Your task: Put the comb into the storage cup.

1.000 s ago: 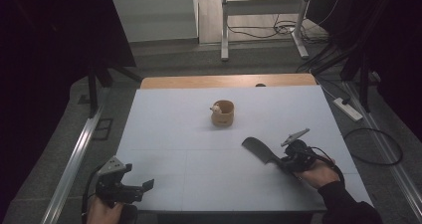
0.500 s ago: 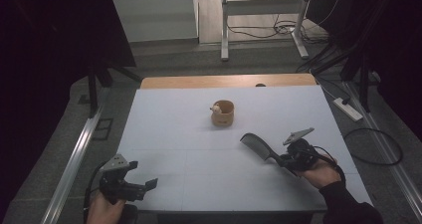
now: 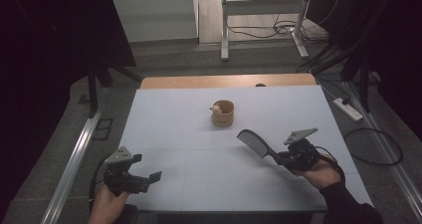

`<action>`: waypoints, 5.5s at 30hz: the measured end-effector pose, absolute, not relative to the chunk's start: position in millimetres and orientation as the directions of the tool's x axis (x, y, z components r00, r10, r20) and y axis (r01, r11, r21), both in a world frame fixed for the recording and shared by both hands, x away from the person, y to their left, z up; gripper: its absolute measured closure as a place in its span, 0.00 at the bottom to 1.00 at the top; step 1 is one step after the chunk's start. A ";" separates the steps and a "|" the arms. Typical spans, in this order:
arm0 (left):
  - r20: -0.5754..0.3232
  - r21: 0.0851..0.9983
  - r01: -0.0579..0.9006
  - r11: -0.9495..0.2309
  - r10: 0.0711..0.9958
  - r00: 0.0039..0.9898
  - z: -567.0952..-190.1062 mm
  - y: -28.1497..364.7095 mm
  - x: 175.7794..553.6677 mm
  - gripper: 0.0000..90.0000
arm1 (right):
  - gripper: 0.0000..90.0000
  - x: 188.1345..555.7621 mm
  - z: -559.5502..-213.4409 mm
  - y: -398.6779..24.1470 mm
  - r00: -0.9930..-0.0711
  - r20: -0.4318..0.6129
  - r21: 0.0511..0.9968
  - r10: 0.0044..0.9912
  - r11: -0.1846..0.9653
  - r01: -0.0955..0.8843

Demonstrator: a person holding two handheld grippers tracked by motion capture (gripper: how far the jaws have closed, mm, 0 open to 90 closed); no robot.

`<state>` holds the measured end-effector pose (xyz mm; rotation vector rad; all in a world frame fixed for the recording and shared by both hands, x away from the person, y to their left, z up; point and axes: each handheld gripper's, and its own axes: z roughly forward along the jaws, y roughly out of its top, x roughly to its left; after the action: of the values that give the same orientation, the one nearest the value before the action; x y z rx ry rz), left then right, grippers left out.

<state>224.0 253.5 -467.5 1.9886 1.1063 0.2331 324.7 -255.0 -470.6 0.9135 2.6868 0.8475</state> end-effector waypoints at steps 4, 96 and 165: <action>-0.223 0.744 0.611 -0.270 0.762 0.608 -463.8 249.6 229.7 0.00 | 0.81 323.2 -468.4 -254.4 -0.799 0.011 0.589 0.601 0.642 0.491; -0.421 0.772 0.581 -0.259 0.476 0.772 -430.9 150.2 329.9 0.00 | 0.81 290.4 -449.0 -210.6 -0.910 -0.076 0.758 0.408 0.616 0.214; -0.687 0.635 0.732 -0.247 0.253 0.681 -438.7 120.8 357.6 0.87 | 0.81 280.0 -447.5 -199.3 -0.920 -0.153 0.773 0.362 0.623 0.117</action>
<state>357.6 120.8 -438.7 1.8106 0.7825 -0.5521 280.0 -199.3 -447.5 0.3871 2.5547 1.1863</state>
